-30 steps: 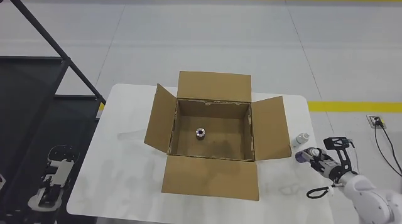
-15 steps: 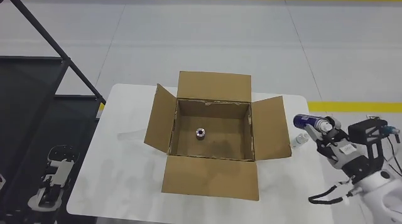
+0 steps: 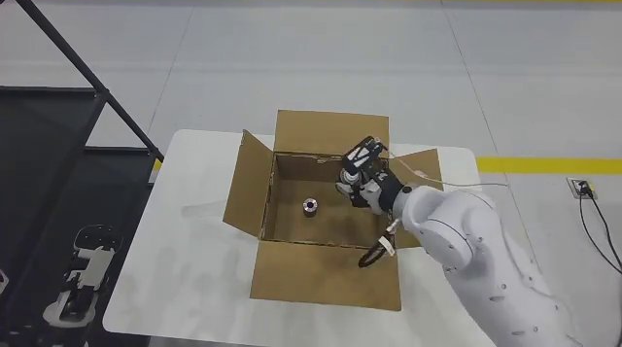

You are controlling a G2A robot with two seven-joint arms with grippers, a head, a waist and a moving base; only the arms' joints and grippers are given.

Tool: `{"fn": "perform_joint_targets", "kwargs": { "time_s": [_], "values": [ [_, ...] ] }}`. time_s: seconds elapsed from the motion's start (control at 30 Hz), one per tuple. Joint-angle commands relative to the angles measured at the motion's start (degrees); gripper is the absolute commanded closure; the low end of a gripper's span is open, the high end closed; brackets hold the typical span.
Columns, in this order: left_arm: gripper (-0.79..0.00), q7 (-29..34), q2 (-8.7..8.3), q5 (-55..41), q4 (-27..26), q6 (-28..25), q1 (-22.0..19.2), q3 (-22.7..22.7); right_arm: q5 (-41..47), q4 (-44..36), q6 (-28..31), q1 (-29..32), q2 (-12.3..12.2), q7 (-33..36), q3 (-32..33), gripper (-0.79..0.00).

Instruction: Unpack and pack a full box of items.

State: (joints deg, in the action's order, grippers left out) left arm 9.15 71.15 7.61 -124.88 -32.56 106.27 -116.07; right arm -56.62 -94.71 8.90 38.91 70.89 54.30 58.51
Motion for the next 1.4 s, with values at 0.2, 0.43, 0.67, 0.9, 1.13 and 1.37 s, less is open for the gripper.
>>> {"fn": "perform_joint_targets", "kwargs": {
  "time_s": [0.2,0.43,0.67,0.9,1.13,1.37],
  "values": [
    [-0.785,0.0,0.0,0.0,0.0,0.0,0.0,0.0,4.94,27.6,0.57,-12.45,4.98,-5.89,-12.23,0.0],
    [-0.785,0.0,0.0,0.0,0.0,0.0,0.0,0.0,6.7,39.67,0.97,-15.32,8.37,-12.46,-17.21,0.0],
    [-0.785,0.0,0.0,0.0,0.0,0.0,0.0,0.0,5.47,44.93,2.28,-16.55,9.95,-17.31,-18.62,-0.108],
    [-0.785,0.0,0.0,0.0,0.0,0.0,0.0,0.0,4.74,46.4,3.13,-17.15,10.63,-17.11,-18.57,-0.363],
    [-0.785,0.0,0.0,0.0,0.0,0.0,0.0,0.0,3.7,45.57,3.76,-16.83,10.61,-17.04,-17.53,-0.526],
    [-0.785,0.0,0.0,0.0,0.0,0.0,0.0,0.0,0.16,38.07,2.41,-13.58,8.52,-15.73,-13.53,-0.69]
  ]
}}
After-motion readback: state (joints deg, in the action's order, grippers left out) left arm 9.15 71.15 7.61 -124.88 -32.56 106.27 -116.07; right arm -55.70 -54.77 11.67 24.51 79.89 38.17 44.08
